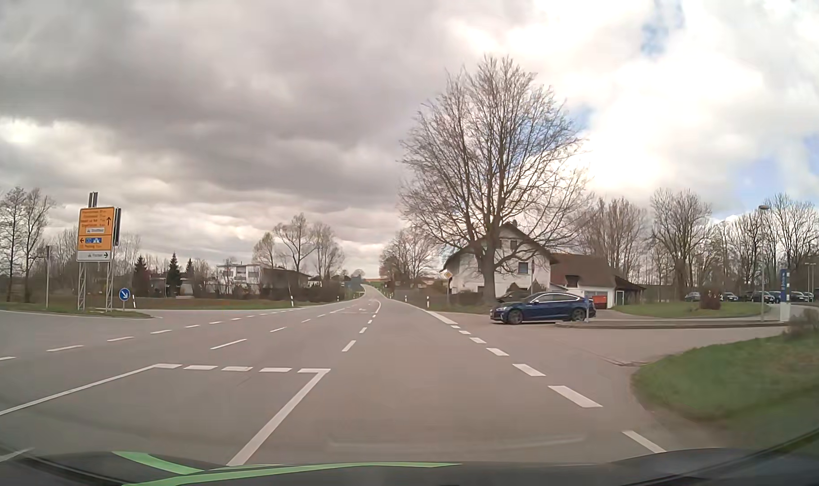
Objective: Follow the waypoints while adhering to traffic rules and regulations
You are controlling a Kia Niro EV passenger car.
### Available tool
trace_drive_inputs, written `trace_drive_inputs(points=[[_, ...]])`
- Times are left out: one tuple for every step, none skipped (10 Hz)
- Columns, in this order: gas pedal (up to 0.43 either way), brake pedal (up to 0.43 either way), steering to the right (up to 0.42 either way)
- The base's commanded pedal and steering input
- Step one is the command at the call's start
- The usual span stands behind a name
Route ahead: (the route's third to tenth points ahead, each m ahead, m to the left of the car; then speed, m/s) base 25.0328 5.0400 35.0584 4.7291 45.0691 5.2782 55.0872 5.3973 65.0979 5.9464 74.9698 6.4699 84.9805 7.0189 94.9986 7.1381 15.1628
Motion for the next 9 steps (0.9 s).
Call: trace_drive_inputs(points=[[0.15,0.0,-0.005],[0.15,0.0,-0.005],[0.15,0.0,-0.005],[0.15,0.0,-0.005],[0.15,0.0,-0.005],[0.15,0.0,-0.005],[0.15,0.0,-0.005],[0.15,0.0,-0.004],[0.15,0.0,-0.001]])
